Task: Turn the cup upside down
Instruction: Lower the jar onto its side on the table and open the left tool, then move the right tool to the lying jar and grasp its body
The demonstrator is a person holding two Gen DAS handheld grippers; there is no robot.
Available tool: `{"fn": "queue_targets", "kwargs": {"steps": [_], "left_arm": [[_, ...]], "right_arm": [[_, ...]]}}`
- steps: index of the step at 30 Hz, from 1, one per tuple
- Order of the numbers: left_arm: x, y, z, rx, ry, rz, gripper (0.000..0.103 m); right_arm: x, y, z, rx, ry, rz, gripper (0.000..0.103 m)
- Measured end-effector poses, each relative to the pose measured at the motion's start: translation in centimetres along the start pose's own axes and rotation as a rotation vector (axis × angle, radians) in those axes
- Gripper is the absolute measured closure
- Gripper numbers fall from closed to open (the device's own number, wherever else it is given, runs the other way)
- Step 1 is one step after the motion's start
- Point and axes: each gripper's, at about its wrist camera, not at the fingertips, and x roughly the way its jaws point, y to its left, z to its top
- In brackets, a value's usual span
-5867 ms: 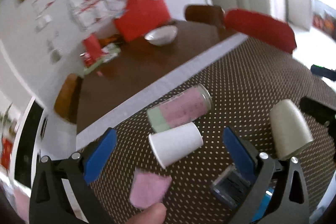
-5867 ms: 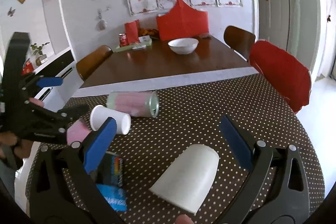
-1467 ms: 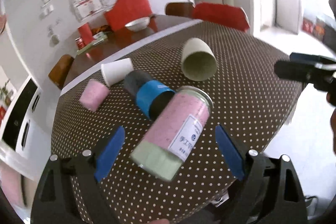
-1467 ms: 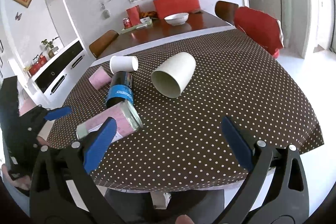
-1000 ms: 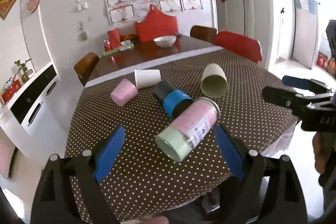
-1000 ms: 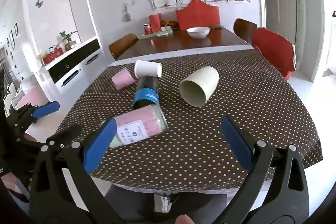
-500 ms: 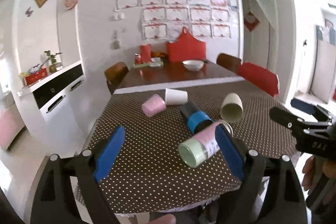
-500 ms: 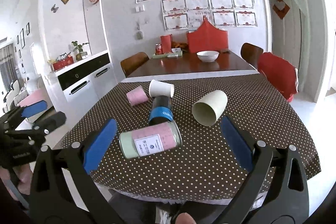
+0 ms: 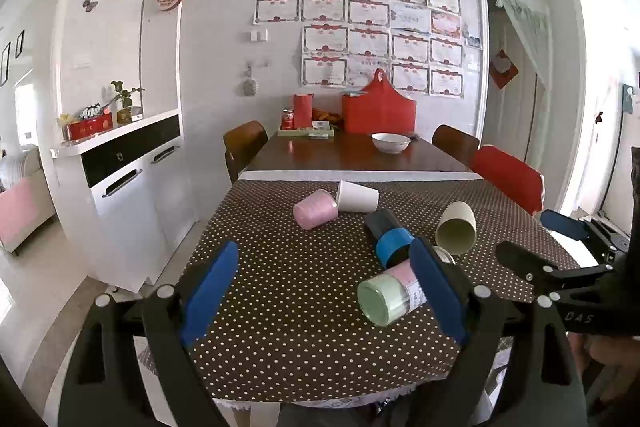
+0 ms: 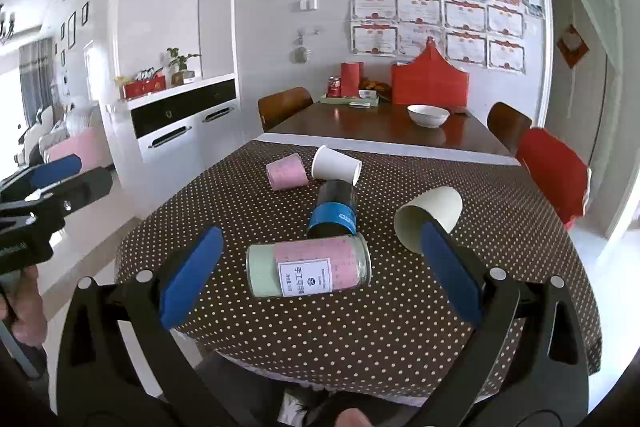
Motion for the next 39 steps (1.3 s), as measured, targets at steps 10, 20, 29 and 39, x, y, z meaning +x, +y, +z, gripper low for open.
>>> {"fn": "queue_targets", "kwargs": {"steps": [10, 20, 29, 39], "left_arm": [[-0.4, 1.1, -0.2, -0.013, -0.008, 0.023, 0.016], [0.6, 1.4, -0.7, -0.02, 0.005, 0.037, 0.017], [3.0, 1.5, -1.7, -0.024, 0.046, 0.054, 0.017], [6.9, 1.7, -3.2, -0.067, 0.121, 0.057, 0.017]], "right_arm": [[1.8, 0.9, 0.1, -0.173, 0.054, 0.095, 0.006], [4.8, 1.4, -0.1, -0.337, 0.127, 0.169, 0.006], [8.1, 1.4, -0.2, -0.424, 0.199, 0.241, 0.006], [13.6, 2.1, -0.3, -0.698, 0.386, 0.402, 0.006]]}}
